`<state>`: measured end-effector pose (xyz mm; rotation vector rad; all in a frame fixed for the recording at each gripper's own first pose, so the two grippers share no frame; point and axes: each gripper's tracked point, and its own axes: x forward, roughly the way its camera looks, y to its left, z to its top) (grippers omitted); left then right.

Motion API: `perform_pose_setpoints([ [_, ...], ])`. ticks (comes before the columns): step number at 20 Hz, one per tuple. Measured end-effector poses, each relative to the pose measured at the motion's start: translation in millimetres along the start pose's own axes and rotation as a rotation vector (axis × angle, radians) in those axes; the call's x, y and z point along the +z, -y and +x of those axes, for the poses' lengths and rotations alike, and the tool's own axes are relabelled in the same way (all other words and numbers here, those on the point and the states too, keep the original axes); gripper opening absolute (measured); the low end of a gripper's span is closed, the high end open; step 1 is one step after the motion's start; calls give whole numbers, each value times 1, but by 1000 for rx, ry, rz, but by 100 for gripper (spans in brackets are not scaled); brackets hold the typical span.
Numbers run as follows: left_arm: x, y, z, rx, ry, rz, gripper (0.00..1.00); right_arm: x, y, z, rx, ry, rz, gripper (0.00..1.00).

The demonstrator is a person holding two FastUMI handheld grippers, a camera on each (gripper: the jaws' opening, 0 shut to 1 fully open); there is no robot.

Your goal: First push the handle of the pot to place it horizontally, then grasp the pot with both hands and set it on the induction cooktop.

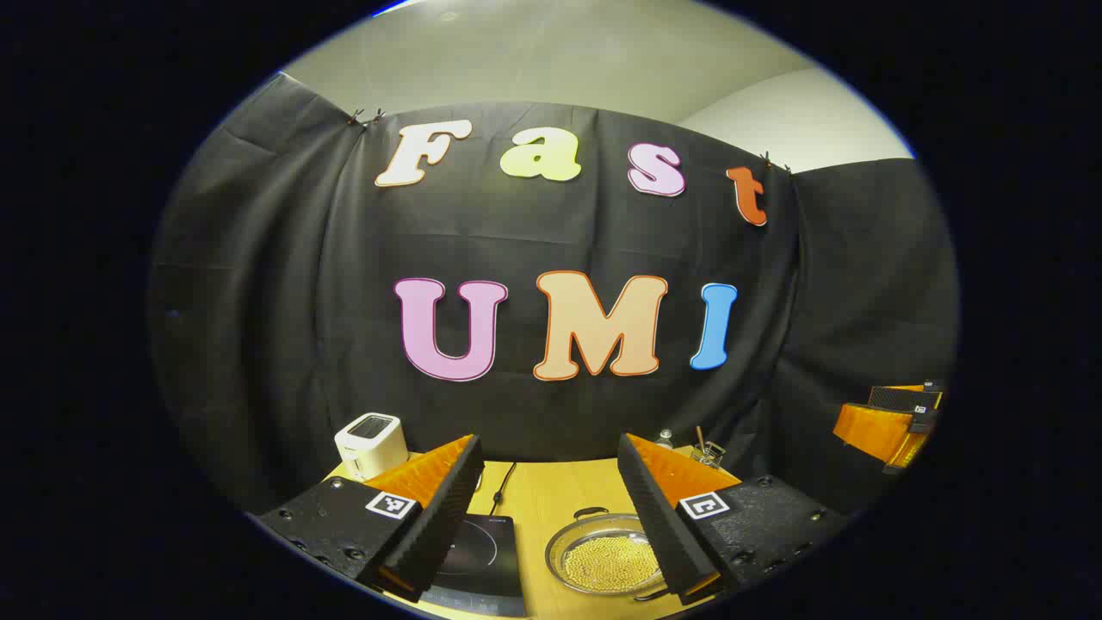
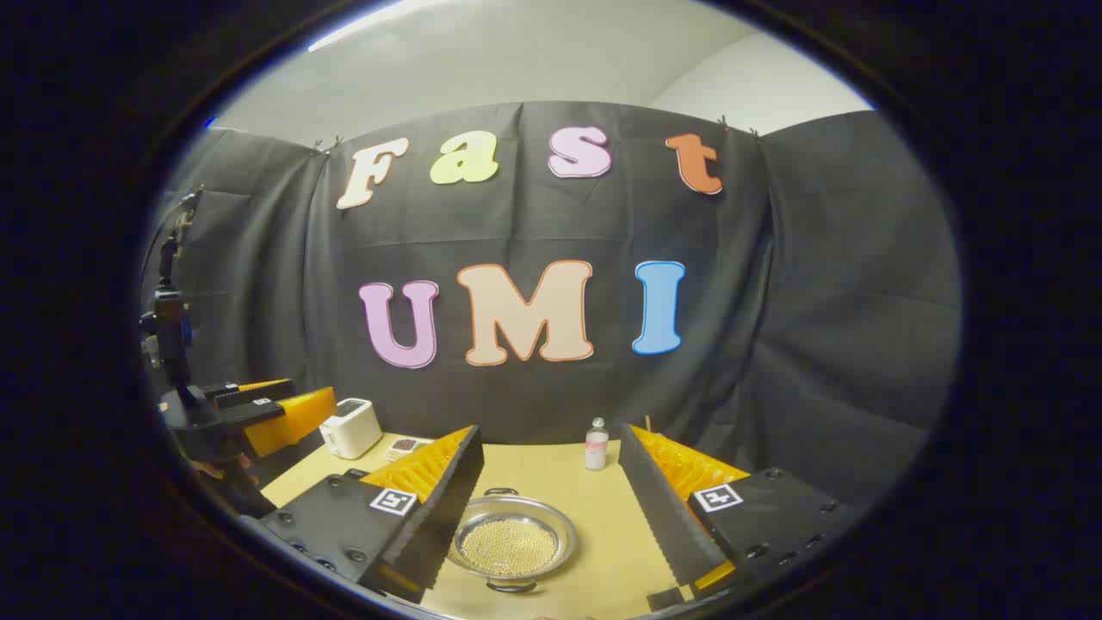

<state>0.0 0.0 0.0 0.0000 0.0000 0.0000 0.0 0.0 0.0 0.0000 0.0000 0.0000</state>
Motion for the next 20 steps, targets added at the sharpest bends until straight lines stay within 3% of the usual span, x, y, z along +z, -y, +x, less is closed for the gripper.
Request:
perform_pose_setpoints([
  [10, -18, -18, -16, -6, -50, -5, 92, -11, -13, -12, -23, -33, 19, 96],
  [17, -36, -31, -34, -27, -99, 6, 95, -28, -28, -16, -43, -75, 60, 96],
  [20, -46, -37, -44, -44, -122, -2, 92, -36, -36, -18, -58, -86, 76, 88],
])
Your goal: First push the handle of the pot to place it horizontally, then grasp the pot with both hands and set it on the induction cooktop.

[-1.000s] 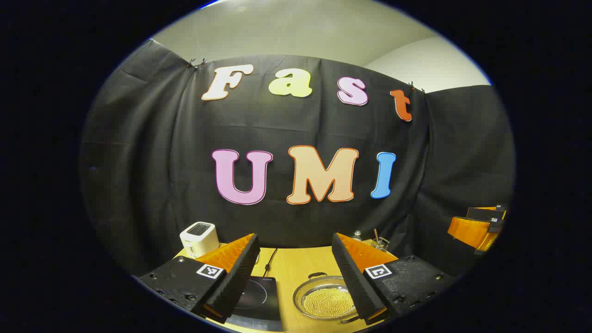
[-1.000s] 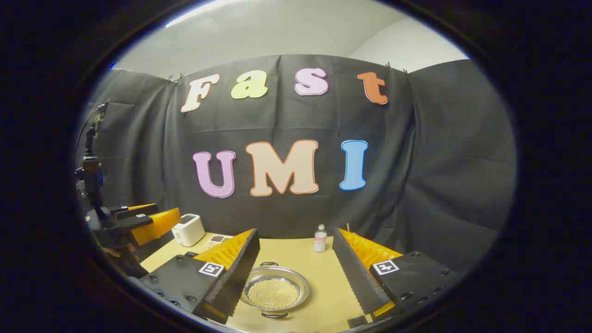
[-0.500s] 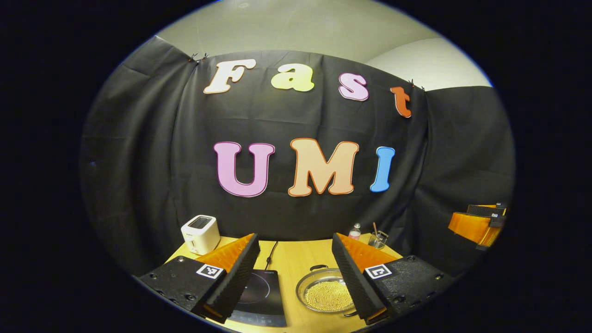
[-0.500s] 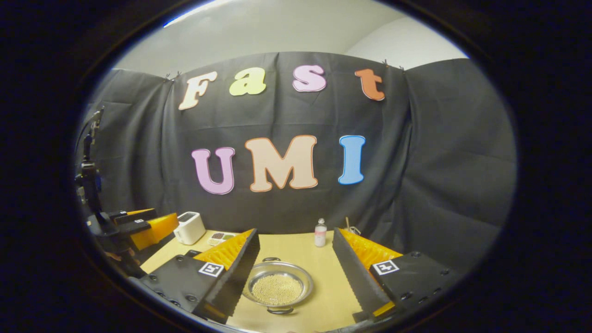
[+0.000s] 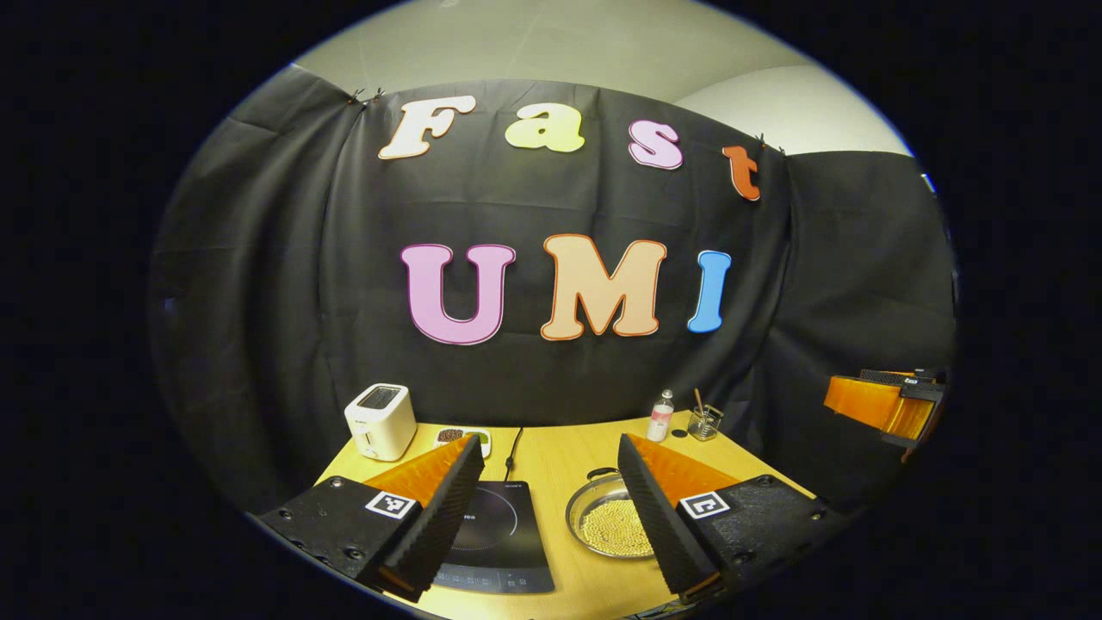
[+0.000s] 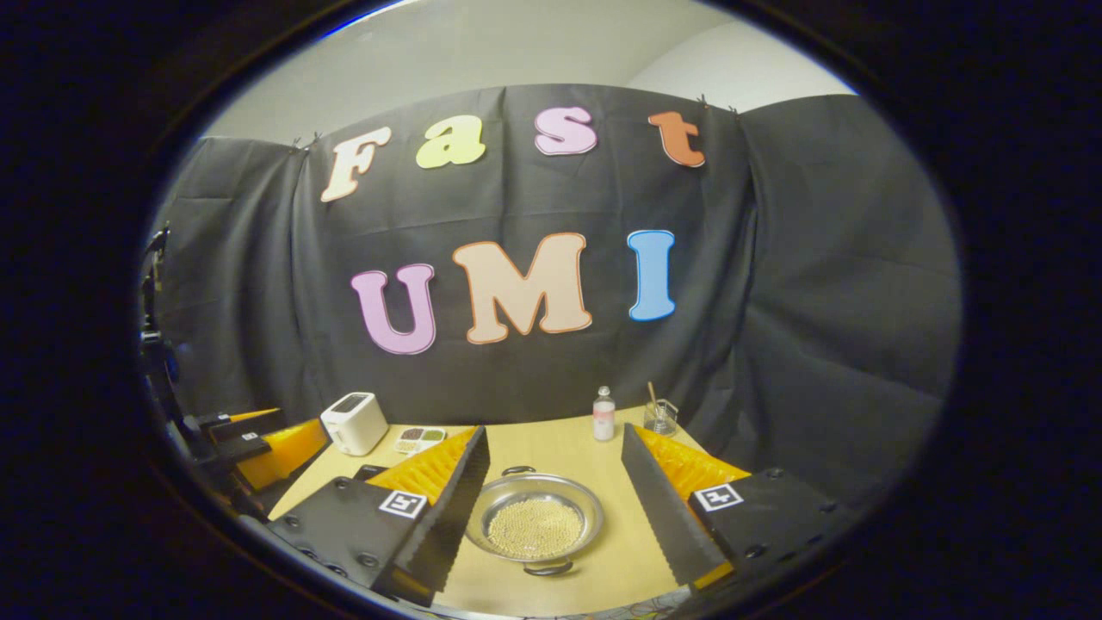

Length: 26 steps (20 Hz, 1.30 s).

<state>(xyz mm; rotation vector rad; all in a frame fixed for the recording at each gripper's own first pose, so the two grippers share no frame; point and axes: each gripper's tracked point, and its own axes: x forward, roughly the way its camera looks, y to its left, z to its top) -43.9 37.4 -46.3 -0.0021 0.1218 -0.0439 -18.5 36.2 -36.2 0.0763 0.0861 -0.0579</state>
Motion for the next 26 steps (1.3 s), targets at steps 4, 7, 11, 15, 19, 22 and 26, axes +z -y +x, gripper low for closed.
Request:
perform_pose_setpoints([
  [4, -17, -10, -12, -12, -24, -15, 95, -17, -16, -4, 3, -29, 25, 62],
  [7, -27, -23, -21, -4, -38, -20, 96, -24, -25, -4, -3, -25, 79, 33],
  [11, -36, -44, -28, 25, -52, -1, 92, -46, -30, 0, -7, -70, 120, 5],
  [15, -44, -55, -31, 53, -70, -6, 92, -87, -26, 20, -17, -164, 102, 2],
  [19, -55, -69, -27, 117, -102, -31, 96, -138, -43, 42, 61, -301, 155, 2],
  [22, -62, -79, -21, 187, -129, -51, 96, -178, -62, 62, 148, -418, 228, 3],
  [26, -67, -88, -12, 253, -148, -67, 94, -229, -83, 77, 270, -596, 293, 2],
])
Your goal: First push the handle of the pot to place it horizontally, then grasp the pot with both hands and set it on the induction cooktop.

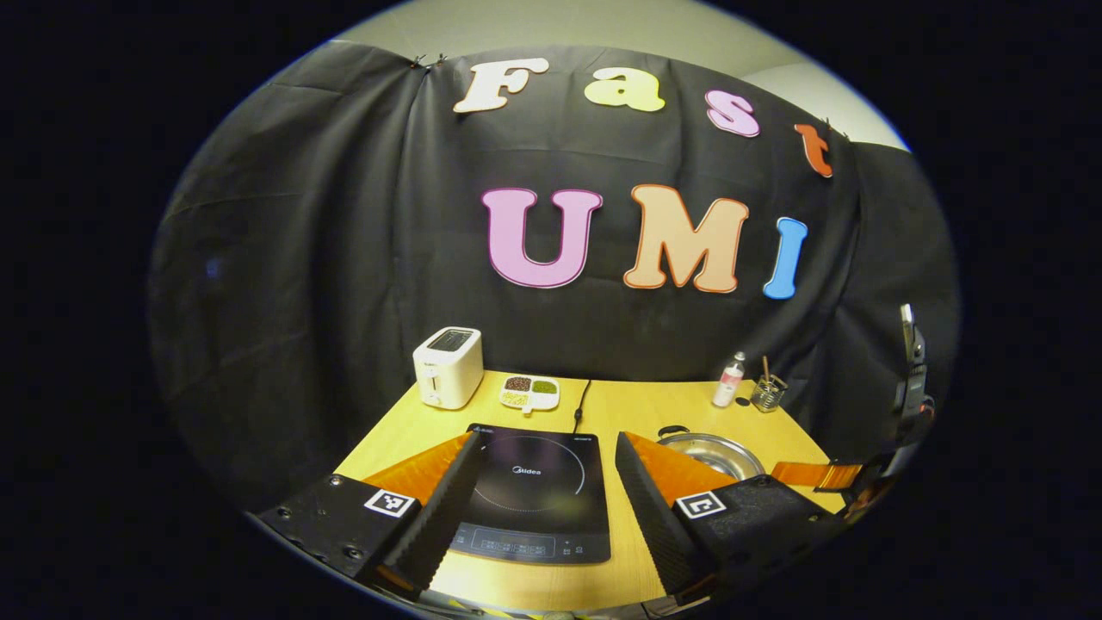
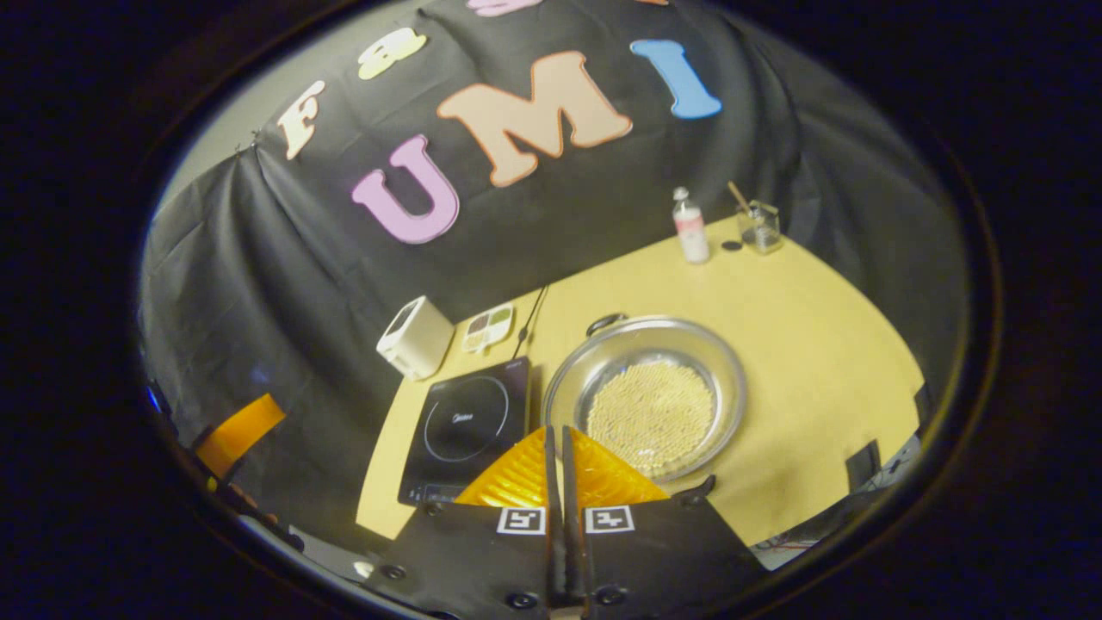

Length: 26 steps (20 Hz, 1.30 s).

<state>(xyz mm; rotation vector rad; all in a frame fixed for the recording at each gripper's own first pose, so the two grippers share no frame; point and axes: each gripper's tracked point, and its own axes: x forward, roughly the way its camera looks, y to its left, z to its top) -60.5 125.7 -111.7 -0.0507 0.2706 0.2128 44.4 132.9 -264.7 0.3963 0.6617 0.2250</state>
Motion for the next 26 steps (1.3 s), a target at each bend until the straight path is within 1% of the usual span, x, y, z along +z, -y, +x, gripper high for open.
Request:
perform_pose_setpoints([
  [1, -4, 0, 5, 16, -11, -4, 95, -12, 4, 10, 14, -60, 6, 2],
  [2, -5, -1, 9, 31, -19, -6, 90, -25, 12, 18, 20, -117, 8, 2],
  [3, -6, -3, 13, 52, -26, -8, 95, -35, 19, 26, 20, -172, 18, 2],
  [4, -6, -5, 17, 68, -31, -11, 95, -48, 27, 34, 20, -239, 35, 0],
  [7, -9, -8, 28, 118, -51, -19, 95, -82, 56, 51, 7, -433, 76, 0],
  [9, -12, -11, 36, 146, -71, -14, 95, -96, 64, 55, 18, -520, 95, 0],
  [10, -12, -12, 39, 161, -82, -11, 95, -102, 67, 56, 26, -558, 100, 3],
  [11, -14, -13, 42, 174, -90, -9, 95, -107, 71, 59, 27, -590, 101, 0],
  [12, -14, -13, 46, 185, -96, -10, 95, -113, 77, 58, 20, -624, 93, 3],
  [13, -15, -12, 49, 194, -101, -14, 95, -118, 81, 60, 14, -655, 78, 3],
  [14, -15, -10, 52, 197, -105, -20, 95, -122, 85, 61, 8, -675, 71, 3],
  [15, -17, -7, 54, 200, -111, -25, 95, -123, 88, 62, 8, -690, 73, 0],
  [16, -18, -6, 56, 202, -116, -27, 95, -125, 89, 62, 9, -701, 79, 3],
  [19, -22, 0, 64, 209, -135, -23, 95, -126, 92, 66, 13, -717, 105, 3],
  [20, -23, 1, 66, 210, -138, -24, 91, -126, 92, 69, 18, -718, 120, 3],
  [21, -22, 3, 68, 209, -140, -27, 95, -126, 92, 71, 22, -724, 133, 3],
  [23, -25, 7, 74, 208, -149, -35, 95, -127, 93, 72, 20, -739, 134, 3],
  [24, -26, 9, 77, 208, -153, -39, 95, -127, 95, 72, 17, -746, 133, 0],
  [26, -26, 14, 83, 206, -162, -43, 95, -125, 101, 70, 6, -752, 139, 0],
])
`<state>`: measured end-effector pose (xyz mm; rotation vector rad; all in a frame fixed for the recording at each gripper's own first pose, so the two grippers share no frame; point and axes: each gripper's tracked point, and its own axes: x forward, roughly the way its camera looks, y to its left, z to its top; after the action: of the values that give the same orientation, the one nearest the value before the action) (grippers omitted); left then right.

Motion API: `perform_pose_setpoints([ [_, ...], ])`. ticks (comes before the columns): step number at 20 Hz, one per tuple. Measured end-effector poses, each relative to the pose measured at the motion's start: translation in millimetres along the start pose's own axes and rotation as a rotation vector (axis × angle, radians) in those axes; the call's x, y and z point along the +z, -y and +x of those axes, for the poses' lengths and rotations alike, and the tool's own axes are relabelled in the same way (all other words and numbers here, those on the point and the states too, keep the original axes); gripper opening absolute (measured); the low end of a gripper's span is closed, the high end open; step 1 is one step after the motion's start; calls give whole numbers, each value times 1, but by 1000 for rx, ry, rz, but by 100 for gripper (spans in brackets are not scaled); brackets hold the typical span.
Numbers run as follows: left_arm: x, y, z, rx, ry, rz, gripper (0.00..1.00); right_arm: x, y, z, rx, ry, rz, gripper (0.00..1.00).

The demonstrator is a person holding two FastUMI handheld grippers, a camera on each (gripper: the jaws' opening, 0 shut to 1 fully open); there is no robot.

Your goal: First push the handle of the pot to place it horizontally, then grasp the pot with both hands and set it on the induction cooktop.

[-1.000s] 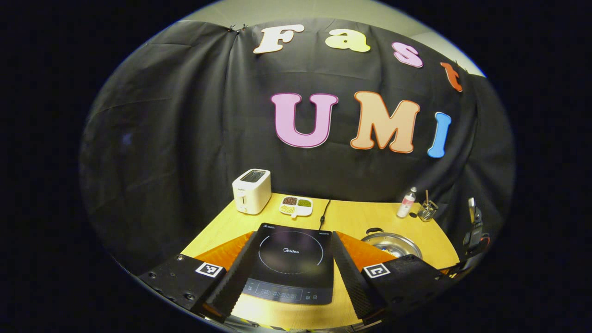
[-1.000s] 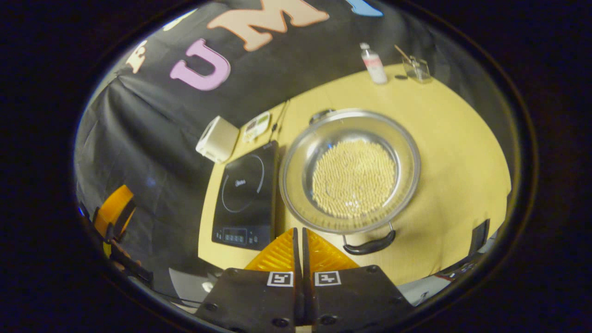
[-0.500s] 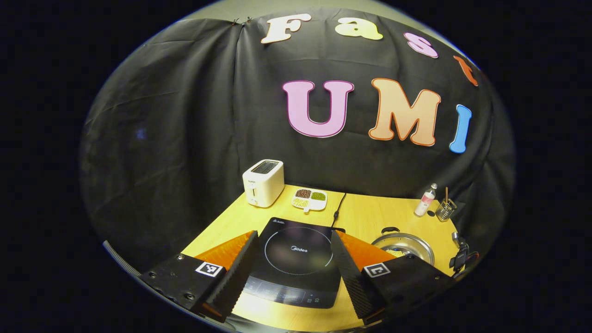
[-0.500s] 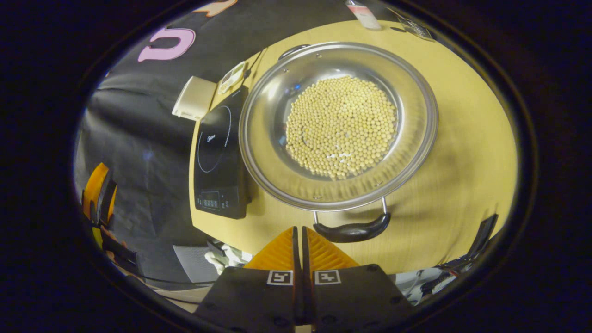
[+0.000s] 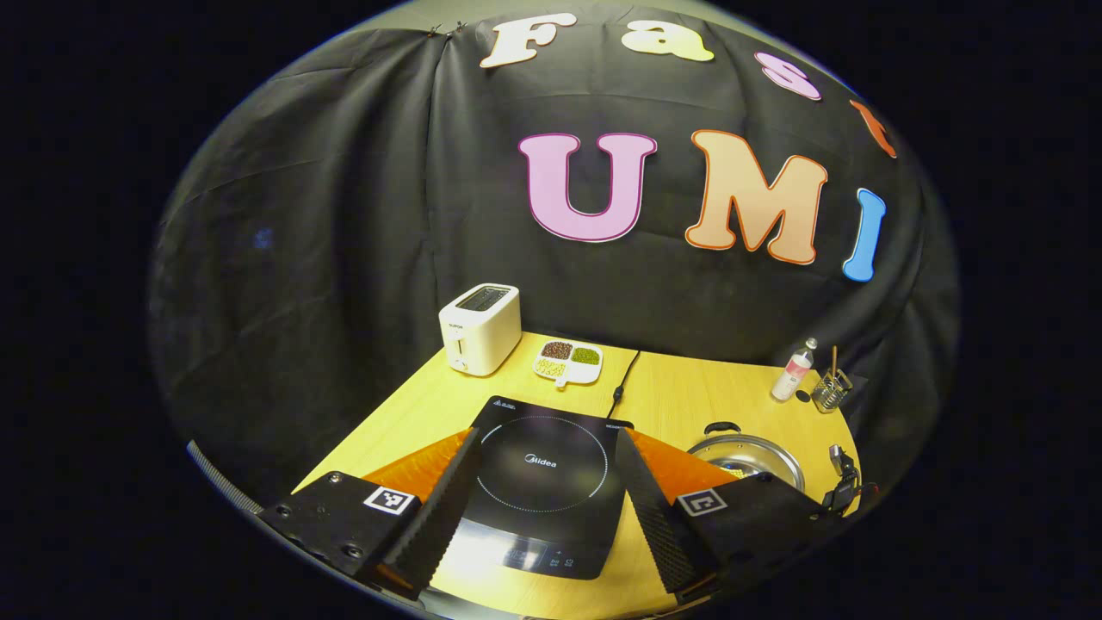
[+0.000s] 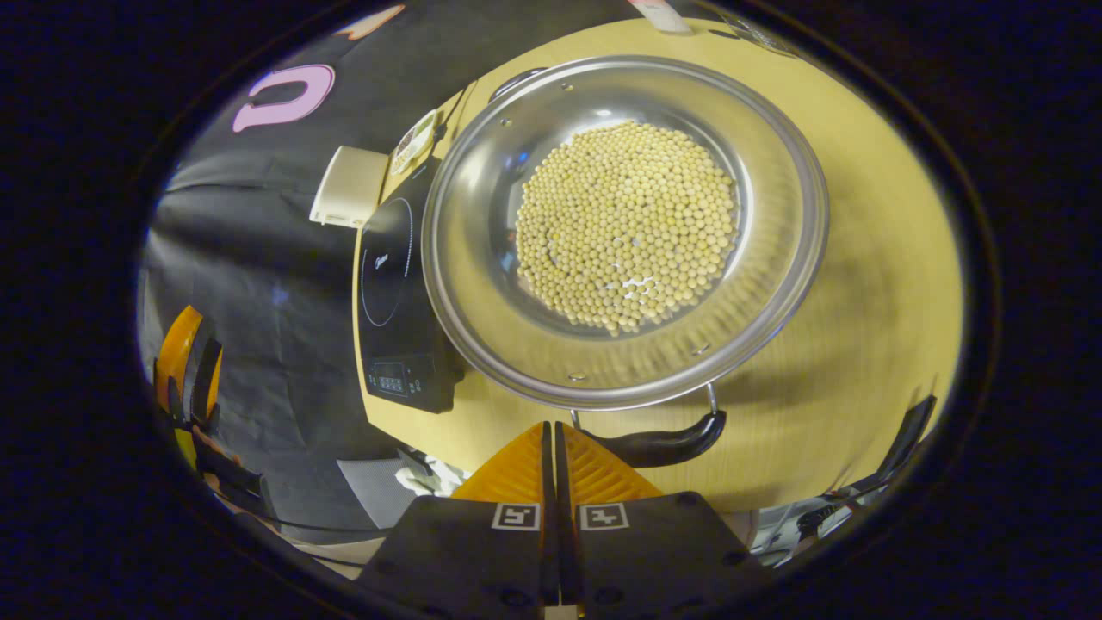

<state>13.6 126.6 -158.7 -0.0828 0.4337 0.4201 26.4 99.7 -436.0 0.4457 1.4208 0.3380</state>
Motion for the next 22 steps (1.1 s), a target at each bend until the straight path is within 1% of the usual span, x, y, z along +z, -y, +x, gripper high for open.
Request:
perform_pose_setpoints([
  [1, -1, 3, 2, -2, -6, 1, 95, 1, 3, -2, -3, -2, 5, 3],
  [7, -2, 27, 16, -19, -30, 7, 95, 6, 37, -23, -14, -12, 37, 2],
  [10, -2, 40, 21, -23, -44, 4, 95, 15, 58, -38, -40, -12, 29, 3],
  [14, -3, 58, 27, -32, -51, 3, 95, 32, 96, -56, -134, 19, -30, 3],
  [16, -5, 68, 29, -38, -53, 8, 95, 53, 120, -70, -184, 56, -47, 3],
  [19, -4, 79, 33, -51, -49, 12, 95, 84, 142, -84, -233, 111, -38, 3],
  [20, -4, 83, 34, -57, -49, 11, 95, 89, 152, -84, -263, 127, -41, 3],
  [22, -6, 88, 36, -67, -55, 13, 95, 97, 165, -88, -282, 149, -27, 3],
])
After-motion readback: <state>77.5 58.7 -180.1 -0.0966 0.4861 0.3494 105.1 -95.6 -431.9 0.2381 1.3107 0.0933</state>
